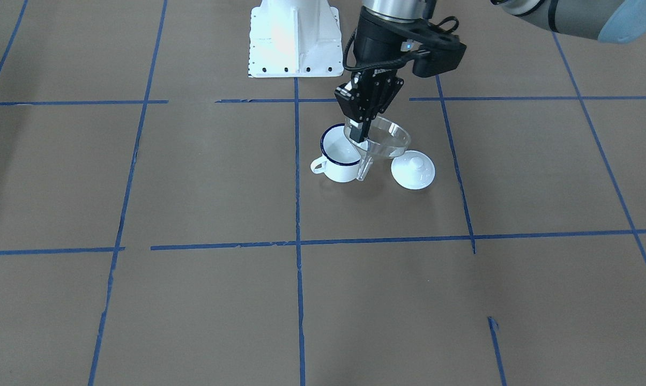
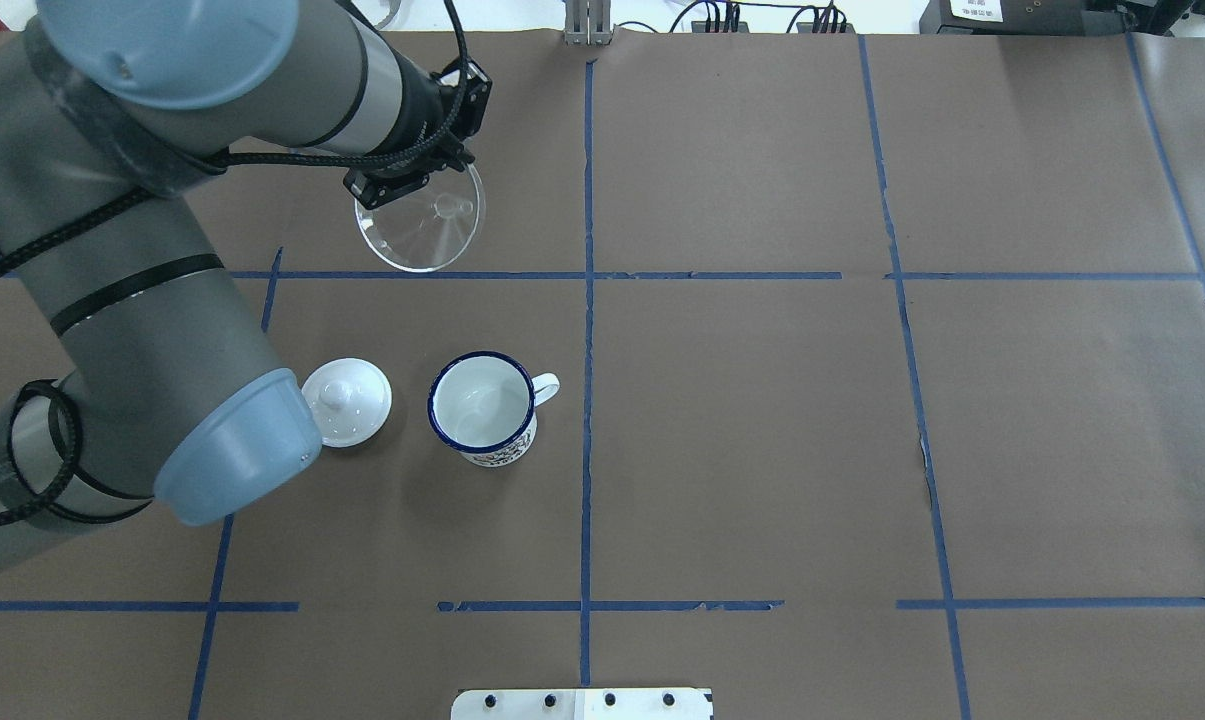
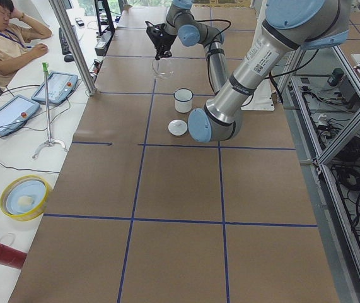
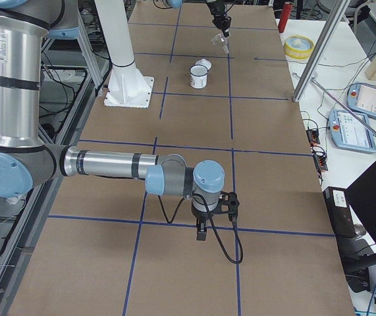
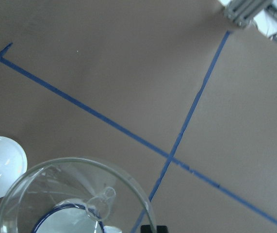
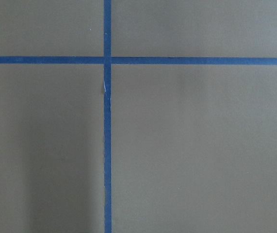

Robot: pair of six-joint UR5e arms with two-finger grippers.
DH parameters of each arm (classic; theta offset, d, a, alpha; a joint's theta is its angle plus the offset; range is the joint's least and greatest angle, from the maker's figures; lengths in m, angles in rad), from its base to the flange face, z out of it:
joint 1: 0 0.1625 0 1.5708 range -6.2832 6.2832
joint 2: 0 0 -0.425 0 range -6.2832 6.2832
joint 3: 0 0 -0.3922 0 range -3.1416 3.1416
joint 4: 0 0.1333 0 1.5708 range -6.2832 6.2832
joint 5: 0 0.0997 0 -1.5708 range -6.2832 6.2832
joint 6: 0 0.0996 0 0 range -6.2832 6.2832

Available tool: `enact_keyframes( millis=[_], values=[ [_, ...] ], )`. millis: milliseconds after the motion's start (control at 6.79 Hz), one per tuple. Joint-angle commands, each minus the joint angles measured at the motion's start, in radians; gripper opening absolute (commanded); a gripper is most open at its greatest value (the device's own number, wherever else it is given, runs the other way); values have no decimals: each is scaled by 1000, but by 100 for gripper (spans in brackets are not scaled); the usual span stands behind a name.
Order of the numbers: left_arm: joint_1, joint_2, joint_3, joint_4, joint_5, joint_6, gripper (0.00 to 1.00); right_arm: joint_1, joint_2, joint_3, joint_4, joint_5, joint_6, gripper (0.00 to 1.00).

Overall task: Remove funnel from cup
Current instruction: 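Carry the funnel farther from the robot and set it on the table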

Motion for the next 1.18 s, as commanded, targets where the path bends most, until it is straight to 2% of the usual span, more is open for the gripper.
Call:
enact_keyframes(
  millis=[0,295,589,1031],
  values=[
    [-56,117,154,-424,66,-175,0,0,0,0,0,0,0,100],
    [-72,122,409,-618,109,-252,0,0,0,0,0,0,0,100],
    [-67,120,698,-920,245,-265,0,0,0,0,0,0,0,100],
    [-58,116,763,-947,249,-265,0,0,0,0,0,0,0,100]
  ],
)
